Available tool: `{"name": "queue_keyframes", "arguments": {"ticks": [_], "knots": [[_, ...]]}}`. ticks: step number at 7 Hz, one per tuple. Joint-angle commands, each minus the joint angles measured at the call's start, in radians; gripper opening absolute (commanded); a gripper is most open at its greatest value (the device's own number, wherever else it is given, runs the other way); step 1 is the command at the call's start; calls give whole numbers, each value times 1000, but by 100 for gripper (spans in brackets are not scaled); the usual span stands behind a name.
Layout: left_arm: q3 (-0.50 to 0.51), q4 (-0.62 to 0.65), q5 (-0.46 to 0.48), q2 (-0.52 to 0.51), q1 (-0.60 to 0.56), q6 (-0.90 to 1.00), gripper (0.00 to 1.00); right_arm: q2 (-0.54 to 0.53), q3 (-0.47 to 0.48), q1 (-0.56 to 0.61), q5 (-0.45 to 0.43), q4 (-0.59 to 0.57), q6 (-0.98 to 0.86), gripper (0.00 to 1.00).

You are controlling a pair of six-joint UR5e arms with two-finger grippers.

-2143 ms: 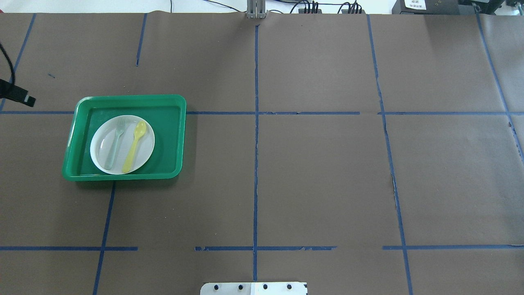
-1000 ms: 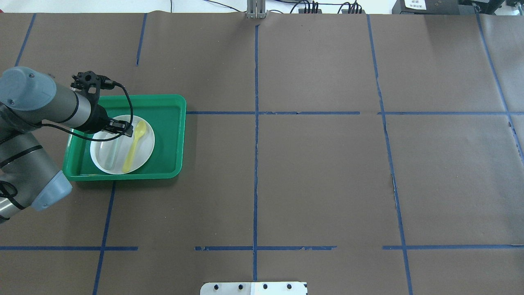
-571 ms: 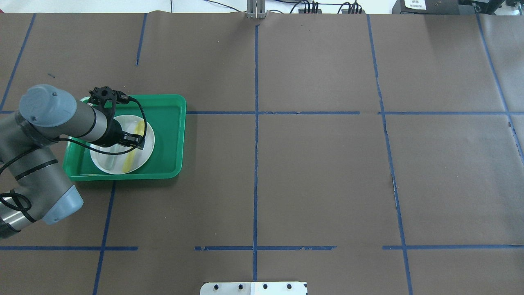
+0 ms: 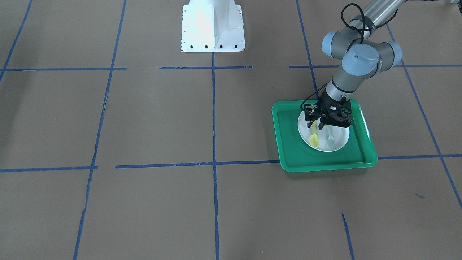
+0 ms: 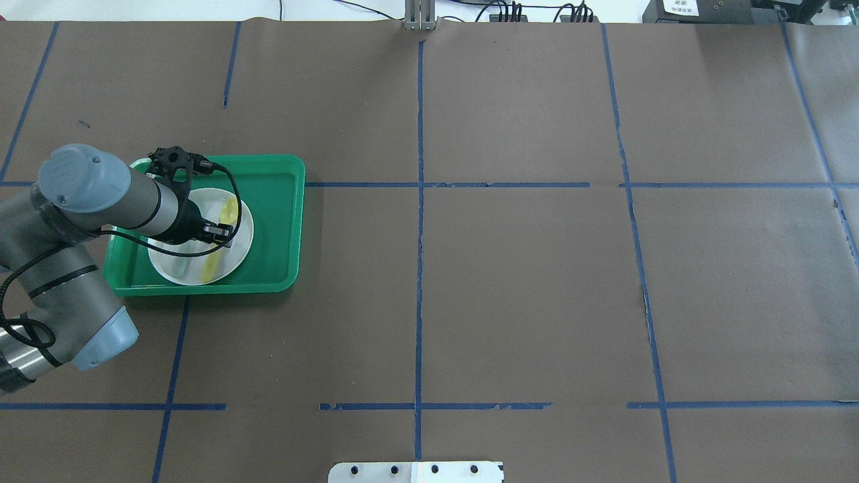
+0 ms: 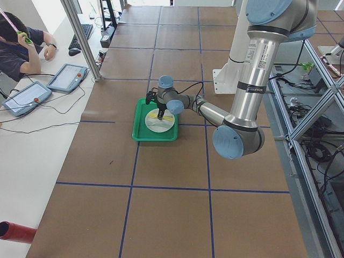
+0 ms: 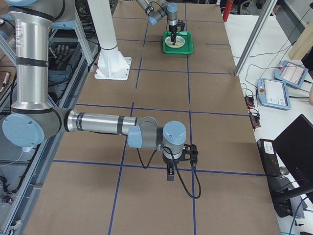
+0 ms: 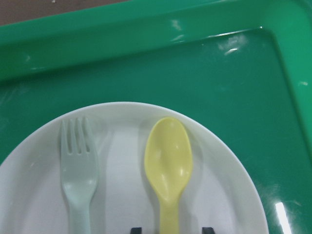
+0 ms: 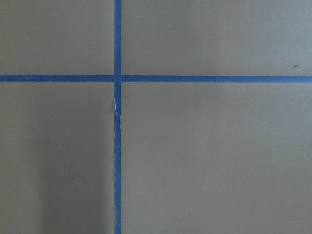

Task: Place spoon
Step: 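Lower the left gripper and close it on the yellow spoon handle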

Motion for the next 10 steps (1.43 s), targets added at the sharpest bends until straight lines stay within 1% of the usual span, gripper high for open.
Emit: {"name": "queue_keyframes", "arguments": {"ticks": [1,5,6,7,9,10], "knots": [[1,4,-1,2,0,-1,28,1,0,0,0,1,0,100],[6,4,-1,0,0,-2,29,-1,0,0,0,1,0,100],[4,4,-1,0,0,-2,19,1,0,0,0,-1,0,100],[0,5,-1,0,0,-4,0,-1,0,0,0,1,0,100],[-28,24,-5,6,-32,-5,0,1,0,0,0,1,0,100],[-48,75,-6,2,-81,-5,0,-1,0,0,0,1,0,100]]}}
